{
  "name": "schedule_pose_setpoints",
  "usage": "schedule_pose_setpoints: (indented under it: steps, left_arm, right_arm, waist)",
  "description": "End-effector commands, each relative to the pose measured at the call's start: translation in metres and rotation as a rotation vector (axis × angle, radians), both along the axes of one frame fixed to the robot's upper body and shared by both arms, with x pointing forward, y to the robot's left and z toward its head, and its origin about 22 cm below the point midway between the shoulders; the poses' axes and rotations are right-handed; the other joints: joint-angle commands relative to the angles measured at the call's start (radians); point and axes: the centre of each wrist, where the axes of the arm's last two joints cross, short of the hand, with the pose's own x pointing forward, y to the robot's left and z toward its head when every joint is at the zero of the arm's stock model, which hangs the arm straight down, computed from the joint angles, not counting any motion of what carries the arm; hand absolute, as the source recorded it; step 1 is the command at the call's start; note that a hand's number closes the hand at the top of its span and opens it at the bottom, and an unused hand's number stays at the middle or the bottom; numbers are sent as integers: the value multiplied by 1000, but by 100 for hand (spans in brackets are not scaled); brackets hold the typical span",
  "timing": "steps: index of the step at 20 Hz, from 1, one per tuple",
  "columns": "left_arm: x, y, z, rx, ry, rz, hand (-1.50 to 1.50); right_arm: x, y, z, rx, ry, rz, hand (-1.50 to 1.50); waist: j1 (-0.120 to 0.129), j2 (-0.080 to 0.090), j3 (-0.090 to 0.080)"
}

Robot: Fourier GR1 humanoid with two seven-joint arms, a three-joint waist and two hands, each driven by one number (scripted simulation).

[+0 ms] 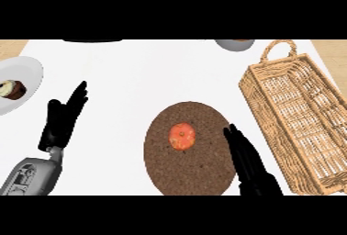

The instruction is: Pick the squash from the placemat and place it in the basket

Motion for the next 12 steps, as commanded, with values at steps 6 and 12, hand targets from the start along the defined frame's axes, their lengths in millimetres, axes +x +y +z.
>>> schedule_pose_setpoints:
  steps: [6,12]
  left_arm:
    - [2,10,-1,-13,-3,-10,0]
    - [1,-5,9,9,0,-6,0]
  right_arm:
    - [21,16,-36,-1,-1,-23,-150]
    - [51,35,-51,10,34,-1,-150]
  waist:
    - [3,1,1]
    - [6,1,1]
